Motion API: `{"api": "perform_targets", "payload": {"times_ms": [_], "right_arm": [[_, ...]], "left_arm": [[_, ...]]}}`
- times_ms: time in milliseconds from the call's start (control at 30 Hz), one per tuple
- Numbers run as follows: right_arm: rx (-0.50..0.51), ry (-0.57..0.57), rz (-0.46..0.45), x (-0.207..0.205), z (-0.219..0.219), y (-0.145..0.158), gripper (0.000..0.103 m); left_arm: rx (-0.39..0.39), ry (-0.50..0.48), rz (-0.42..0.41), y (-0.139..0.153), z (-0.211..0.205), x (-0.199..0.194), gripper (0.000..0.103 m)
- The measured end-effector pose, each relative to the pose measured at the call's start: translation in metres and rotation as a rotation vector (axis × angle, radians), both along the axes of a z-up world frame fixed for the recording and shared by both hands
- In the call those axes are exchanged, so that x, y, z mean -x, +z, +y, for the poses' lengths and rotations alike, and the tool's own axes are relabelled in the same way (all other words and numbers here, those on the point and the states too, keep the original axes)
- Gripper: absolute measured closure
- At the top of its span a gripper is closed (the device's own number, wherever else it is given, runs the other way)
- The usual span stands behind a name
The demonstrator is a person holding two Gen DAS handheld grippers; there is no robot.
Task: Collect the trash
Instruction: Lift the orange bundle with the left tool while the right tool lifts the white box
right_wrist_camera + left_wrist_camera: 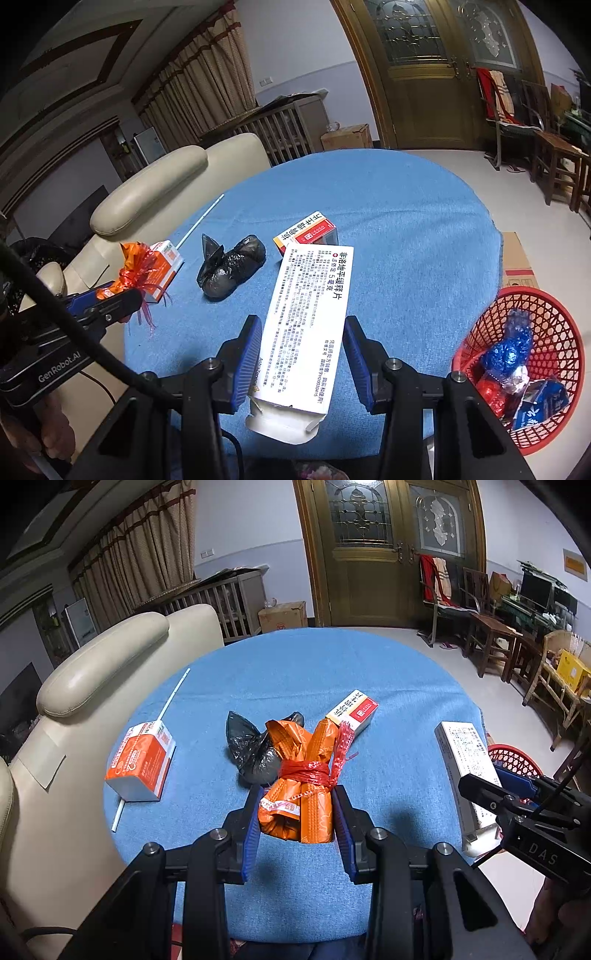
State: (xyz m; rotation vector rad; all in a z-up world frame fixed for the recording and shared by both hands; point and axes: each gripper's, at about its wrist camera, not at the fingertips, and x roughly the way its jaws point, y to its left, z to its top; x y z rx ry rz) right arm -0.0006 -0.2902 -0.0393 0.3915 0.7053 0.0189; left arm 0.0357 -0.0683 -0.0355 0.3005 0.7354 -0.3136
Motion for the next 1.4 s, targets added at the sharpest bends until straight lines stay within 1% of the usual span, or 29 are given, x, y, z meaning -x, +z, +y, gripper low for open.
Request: {"api": "perform_targets", "payload": {"times_ms": [633, 1400], "right_arm": [[-0.022, -0.008, 0.008, 0.002, -0.005, -0.004, 0.055], [-0.058, -0.034, 0.013, 0.011, -0.018, -0.013, 0.055]], "left_arm": [[-0.009, -0.016, 0.005, -0.003, -0.005, 0.002, 0.064], [-0.038, -0.052, 0.022, -0.011, -0.019, 0.002, 0.064]]}}
